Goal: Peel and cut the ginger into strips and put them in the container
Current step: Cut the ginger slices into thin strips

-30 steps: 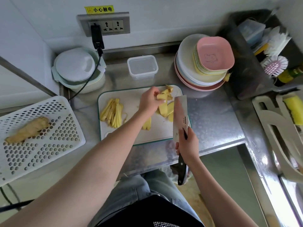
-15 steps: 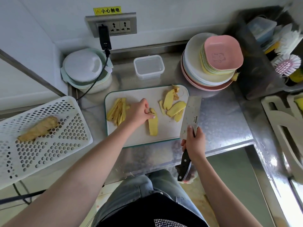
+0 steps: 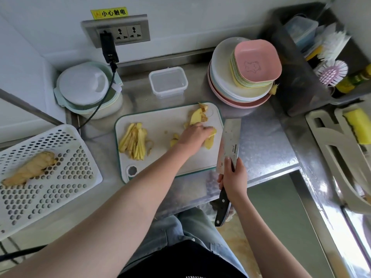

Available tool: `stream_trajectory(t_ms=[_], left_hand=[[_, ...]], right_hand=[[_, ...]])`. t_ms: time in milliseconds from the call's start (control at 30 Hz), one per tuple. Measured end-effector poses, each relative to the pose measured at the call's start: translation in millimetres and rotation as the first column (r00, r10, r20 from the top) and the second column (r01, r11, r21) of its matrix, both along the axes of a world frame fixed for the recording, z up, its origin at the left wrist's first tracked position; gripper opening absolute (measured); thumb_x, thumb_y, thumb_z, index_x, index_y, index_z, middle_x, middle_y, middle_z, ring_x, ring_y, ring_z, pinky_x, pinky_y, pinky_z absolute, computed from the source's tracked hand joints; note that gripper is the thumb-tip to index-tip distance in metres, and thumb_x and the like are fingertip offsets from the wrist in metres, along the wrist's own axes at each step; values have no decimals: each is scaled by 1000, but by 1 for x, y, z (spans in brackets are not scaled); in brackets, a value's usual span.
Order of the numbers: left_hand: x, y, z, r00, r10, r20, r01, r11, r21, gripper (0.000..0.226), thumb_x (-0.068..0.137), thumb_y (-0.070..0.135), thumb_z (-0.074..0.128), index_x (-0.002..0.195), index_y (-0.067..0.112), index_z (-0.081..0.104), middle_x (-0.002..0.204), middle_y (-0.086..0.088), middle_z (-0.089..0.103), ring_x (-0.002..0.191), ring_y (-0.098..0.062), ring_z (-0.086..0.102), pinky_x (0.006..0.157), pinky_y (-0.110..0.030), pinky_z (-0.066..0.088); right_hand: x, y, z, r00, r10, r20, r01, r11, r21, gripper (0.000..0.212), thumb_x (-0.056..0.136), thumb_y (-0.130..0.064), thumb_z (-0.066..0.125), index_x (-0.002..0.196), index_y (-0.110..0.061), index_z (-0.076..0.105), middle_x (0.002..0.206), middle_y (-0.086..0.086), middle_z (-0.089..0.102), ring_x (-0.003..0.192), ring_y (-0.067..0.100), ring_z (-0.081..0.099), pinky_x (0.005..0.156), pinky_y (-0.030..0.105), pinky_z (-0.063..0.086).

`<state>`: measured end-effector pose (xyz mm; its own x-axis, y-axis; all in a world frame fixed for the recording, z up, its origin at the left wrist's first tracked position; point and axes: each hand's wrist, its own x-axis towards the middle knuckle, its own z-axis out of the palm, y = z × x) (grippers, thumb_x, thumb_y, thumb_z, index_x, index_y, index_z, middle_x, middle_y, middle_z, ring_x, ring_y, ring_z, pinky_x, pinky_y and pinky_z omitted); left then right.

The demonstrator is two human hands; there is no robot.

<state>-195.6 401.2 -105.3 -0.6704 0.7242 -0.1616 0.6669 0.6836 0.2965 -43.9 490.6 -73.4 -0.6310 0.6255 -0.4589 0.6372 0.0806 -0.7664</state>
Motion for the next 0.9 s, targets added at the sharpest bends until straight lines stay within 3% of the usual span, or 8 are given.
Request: stream_trajectory(t_ms=[100, 267, 433, 533, 633, 733, 800, 900], left_hand=[[-5, -6, 7, 993, 115, 26, -117, 990, 75, 38, 91, 6, 46, 128, 12, 51, 106, -18, 66, 95, -35, 63, 74, -42, 50], [-2, -1, 3, 997, 22, 80, -25, 999, 37, 43, 91, 26, 55, 129, 6, 50, 127, -13, 56, 119, -30, 49, 91, -40, 46], [-8, -1, 3, 999, -24, 22, 24, 1000, 8, 32, 87, 1, 50, 119, 2, 54, 118, -16, 59, 110, -32, 54, 87, -43, 49], [-11, -4, 9, 978, 172, 114, -189, 969, 160, 31, 87, 1, 48, 116, 6, 60, 106, -18, 66, 96, -36, 61, 76, -37, 47], [-12, -15, 24, 787, 471, 398, -608, 700, 375, 25, 81, 1, 56, 103, 8, 68, 89, -6, 69, 80, -24, 63, 65, -20, 43], [-13, -50, 26, 484, 535, 692, -839, 507, 196, 18, 78, 2, 62, 91, 13, 67, 87, -2, 65, 80, -19, 61, 67, -25, 49], [-9, -78, 27, 288, 472, 833, -885, 464, 44, 9, 81, 5, 66, 84, 13, 64, 87, -10, 65, 78, -23, 63, 76, -38, 55], [6, -100, 24, 174, 437, 882, -825, 554, -112, 17, 82, 5, 70, 96, 10, 61, 81, -9, 65, 66, -17, 61, 74, -35, 55]], right_hand=[[1, 0, -2, 1000, -9, -1, 9, 1000, 2, 29, 101, -29, 42, 92, -2, 47, 61, 15, 53, 38, 16, 48, 37, 26, 40], [-4, -4, -2, 1000, 19, 0, -19, 1000, 14, 30, 101, -28, 42, 91, -1, 47, 60, 15, 54, 33, 14, 46, 34, 22, 37], [-5, 2, -2, 1000, 30, 5, -30, 999, 22, 29, 101, -30, 42, 94, -3, 49, 62, 16, 55, 33, 13, 45, 34, 22, 37], [-2, 5, -2, 1000, 15, 5, -16, 999, 47, 29, 101, -29, 42, 93, -1, 48, 63, 17, 55, 34, 13, 46, 33, 22, 37], [-3, 6, 0, 1000, 29, 3, -29, 999, 38, 28, 102, -27, 42, 93, -2, 48, 61, 16, 54, 33, 12, 45, 32, 22, 36], [-7, 0, -1, 998, 67, 6, -67, 998, 1, 27, 102, -28, 41, 92, -3, 47, 61, 15, 54, 32, 12, 44, 32, 23, 37], [-11, -7, -2, 996, 87, 8, -87, 996, -27, 27, 102, -28, 41, 93, -3, 48, 61, 14, 54, 35, 14, 45, 33, 24, 38], [-20, -20, -6, 987, 162, 0, -162, 986, -36, 27, 101, -27, 42, 94, -2, 48, 61, 16, 52, 35, 17, 44, 34, 25, 38]])
